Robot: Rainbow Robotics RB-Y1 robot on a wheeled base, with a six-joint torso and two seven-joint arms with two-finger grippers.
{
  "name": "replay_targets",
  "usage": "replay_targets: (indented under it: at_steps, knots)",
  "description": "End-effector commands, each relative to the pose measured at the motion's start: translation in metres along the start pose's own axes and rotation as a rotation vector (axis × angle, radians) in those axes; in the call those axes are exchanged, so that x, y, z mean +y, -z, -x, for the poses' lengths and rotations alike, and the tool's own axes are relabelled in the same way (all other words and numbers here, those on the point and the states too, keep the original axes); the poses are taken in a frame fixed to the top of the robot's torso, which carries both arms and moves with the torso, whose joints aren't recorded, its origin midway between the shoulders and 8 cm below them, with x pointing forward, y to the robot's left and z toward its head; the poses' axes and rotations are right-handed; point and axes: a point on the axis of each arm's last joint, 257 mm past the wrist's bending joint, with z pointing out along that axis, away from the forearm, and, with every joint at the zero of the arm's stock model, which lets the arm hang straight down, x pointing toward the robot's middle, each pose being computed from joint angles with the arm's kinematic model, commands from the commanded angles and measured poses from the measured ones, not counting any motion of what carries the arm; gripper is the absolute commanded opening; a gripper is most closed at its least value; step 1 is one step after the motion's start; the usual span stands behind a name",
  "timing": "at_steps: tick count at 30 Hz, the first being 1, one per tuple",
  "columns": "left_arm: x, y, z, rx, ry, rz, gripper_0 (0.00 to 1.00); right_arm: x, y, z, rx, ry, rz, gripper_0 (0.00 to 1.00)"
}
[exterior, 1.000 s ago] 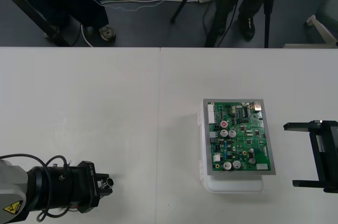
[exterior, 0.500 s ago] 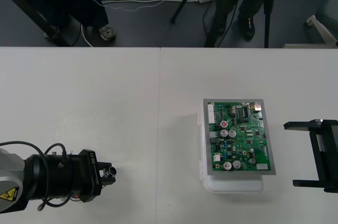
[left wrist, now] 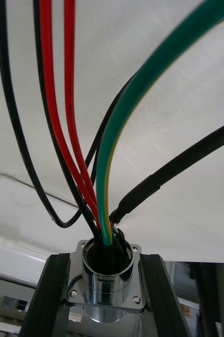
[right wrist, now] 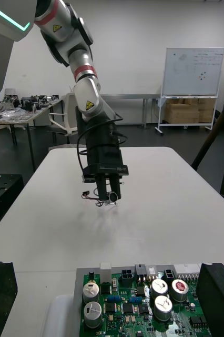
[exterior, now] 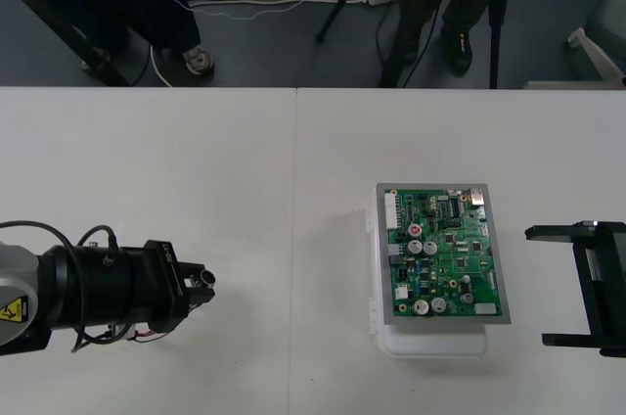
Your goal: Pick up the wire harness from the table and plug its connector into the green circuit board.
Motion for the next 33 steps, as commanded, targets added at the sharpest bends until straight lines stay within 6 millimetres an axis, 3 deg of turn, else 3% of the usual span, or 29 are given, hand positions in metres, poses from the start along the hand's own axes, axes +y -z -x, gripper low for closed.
replay_targets:
  at_steps: [1,20,33]
  knots:
    - [0.012,0.012,0.004,-0.086,0.253,0.058,0.11,0.010,0.002,0.005,0.009,0.061,0.039,1.00]
    - [0.046,0.036,-0.070,-0.083,0.760,0.290,0.11,0.009,0.002,0.007,0.000,0.056,0.034,1.00]
    - [0.062,0.047,-0.104,-0.099,1.075,0.403,0.11,0.009,0.002,0.008,-0.003,0.051,0.033,1.00]
